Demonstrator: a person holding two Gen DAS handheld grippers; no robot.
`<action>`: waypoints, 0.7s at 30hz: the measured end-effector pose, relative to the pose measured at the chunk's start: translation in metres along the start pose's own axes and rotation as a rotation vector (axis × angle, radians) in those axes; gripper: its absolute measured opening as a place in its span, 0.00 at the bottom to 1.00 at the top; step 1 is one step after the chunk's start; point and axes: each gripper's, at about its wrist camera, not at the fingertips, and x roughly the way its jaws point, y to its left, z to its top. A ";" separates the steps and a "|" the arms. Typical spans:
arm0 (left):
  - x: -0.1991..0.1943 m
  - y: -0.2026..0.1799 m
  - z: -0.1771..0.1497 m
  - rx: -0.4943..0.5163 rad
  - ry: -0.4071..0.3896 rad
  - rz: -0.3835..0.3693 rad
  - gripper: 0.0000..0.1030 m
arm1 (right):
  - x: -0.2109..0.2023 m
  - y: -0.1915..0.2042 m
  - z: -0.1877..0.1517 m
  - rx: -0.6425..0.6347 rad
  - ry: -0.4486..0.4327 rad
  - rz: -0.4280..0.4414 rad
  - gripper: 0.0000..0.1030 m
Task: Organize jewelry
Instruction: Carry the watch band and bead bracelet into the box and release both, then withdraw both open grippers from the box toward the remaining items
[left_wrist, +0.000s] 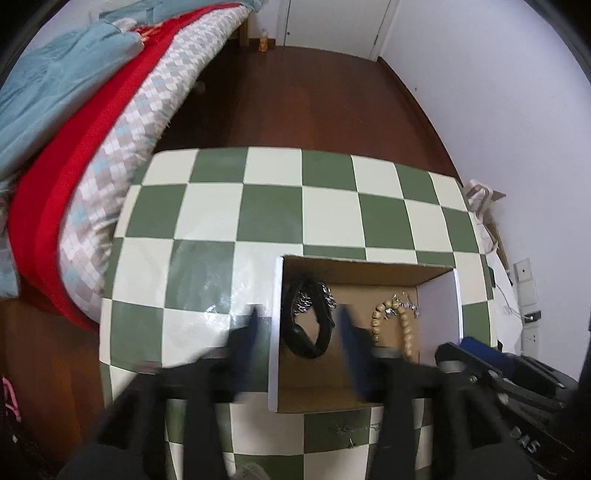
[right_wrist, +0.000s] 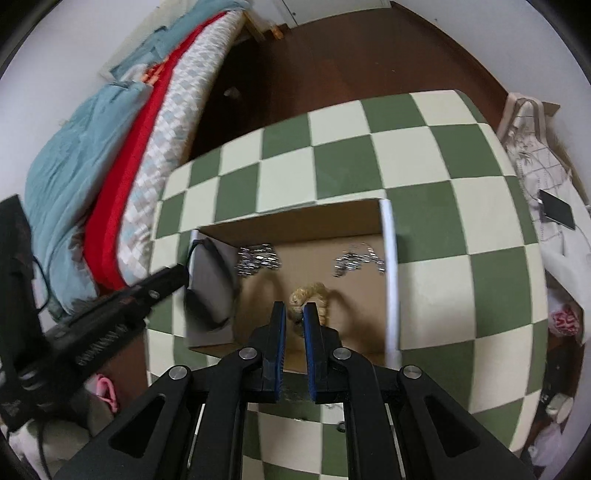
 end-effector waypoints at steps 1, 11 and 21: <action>-0.002 0.002 0.001 -0.006 -0.010 0.009 0.74 | -0.004 0.000 0.000 -0.006 -0.013 -0.014 0.40; -0.020 0.024 -0.016 -0.001 -0.076 0.208 1.00 | -0.026 0.011 -0.008 -0.109 -0.085 -0.291 0.88; -0.033 0.027 -0.050 0.010 -0.102 0.258 1.00 | -0.027 0.015 -0.030 -0.144 -0.118 -0.395 1.00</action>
